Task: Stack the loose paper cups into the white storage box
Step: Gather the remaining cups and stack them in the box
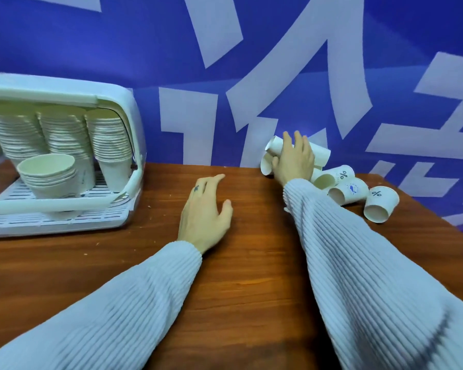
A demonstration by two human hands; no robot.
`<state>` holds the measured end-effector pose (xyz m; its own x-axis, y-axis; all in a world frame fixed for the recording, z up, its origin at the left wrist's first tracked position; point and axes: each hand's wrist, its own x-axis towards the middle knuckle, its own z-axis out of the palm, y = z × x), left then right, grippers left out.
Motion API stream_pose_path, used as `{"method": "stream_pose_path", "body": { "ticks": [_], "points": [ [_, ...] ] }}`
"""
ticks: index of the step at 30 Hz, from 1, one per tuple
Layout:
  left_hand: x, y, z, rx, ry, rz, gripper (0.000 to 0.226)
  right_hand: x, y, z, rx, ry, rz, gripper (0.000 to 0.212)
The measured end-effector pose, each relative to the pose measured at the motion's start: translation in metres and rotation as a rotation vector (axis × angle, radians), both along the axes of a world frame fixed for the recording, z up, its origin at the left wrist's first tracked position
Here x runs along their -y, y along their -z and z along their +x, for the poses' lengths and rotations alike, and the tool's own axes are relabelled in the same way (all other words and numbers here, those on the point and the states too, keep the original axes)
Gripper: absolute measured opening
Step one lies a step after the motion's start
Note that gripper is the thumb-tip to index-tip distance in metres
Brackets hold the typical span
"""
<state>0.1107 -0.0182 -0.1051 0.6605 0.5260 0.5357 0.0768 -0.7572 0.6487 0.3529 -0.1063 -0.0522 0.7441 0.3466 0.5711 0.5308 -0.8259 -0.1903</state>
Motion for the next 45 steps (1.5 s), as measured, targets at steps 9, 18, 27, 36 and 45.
{"method": "stream_pose_path", "body": {
  "ticks": [9, 18, 27, 36, 45],
  "points": [
    [0.000, 0.002, 0.003, 0.013, 0.009, 0.044, 0.060, 0.001, 0.002, 0.019, 0.257, -0.183, 0.019, 0.032],
    [0.005, 0.000, 0.005, -0.167, -0.129, 0.643, 0.089, 0.031, 0.013, -0.113, -0.624, -0.937, 0.226, 0.021],
    [0.007, 0.006, -0.001, -0.282, -0.158, 0.572, 0.059, 0.039, 0.045, -0.030, -0.263, -0.035, 0.099, 0.070],
    [0.008, 0.004, 0.000, -0.232, -0.140, 0.552, 0.058, 0.038, 0.046, -0.025, 0.080, -0.008, 0.410, 0.043],
    [0.009, 0.003, 0.000, -0.225, -0.135, 0.529, 0.057, 0.029, 0.062, 0.005, -0.047, 0.047, 0.104, 0.041]
  ]
}}
